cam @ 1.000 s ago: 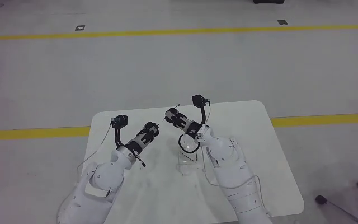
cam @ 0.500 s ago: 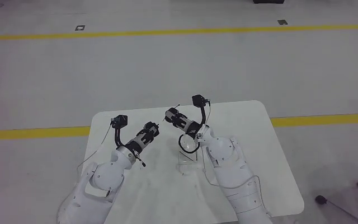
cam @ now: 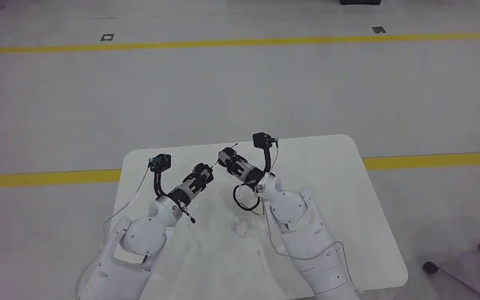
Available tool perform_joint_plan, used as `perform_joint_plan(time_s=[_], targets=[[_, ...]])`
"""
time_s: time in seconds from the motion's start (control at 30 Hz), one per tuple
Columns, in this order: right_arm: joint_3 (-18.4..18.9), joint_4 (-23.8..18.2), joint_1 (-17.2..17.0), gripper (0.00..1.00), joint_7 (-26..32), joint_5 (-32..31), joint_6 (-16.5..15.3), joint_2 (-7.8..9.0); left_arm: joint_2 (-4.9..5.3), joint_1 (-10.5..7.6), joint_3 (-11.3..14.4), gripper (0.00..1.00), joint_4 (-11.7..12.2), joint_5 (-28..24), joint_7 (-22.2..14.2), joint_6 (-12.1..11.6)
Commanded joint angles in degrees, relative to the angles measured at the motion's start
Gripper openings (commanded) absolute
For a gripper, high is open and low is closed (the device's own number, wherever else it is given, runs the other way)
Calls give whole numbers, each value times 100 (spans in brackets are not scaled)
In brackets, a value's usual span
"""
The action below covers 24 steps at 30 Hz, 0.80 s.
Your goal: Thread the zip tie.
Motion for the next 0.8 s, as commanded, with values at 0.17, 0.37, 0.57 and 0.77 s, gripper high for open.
perform_joint_plan(time_s=[0.17, 0.37, 0.57, 0.77], targets=[[-74, -15, -43, 0, -187, -104, 66, 18, 0, 0, 0, 0, 0, 0, 0, 0], [-74, -15, -43, 0, -187, -104, 66, 18, 0, 0, 0, 0, 0, 0, 0, 0], [-127, -70, -116, 0, -351, -202, 71, 37, 0, 0, 0, 0, 0, 0, 0, 0], [-164, -193, -242, 0, -480, -259, 60, 84, 0, 0, 0, 0, 0, 0, 0, 0]])
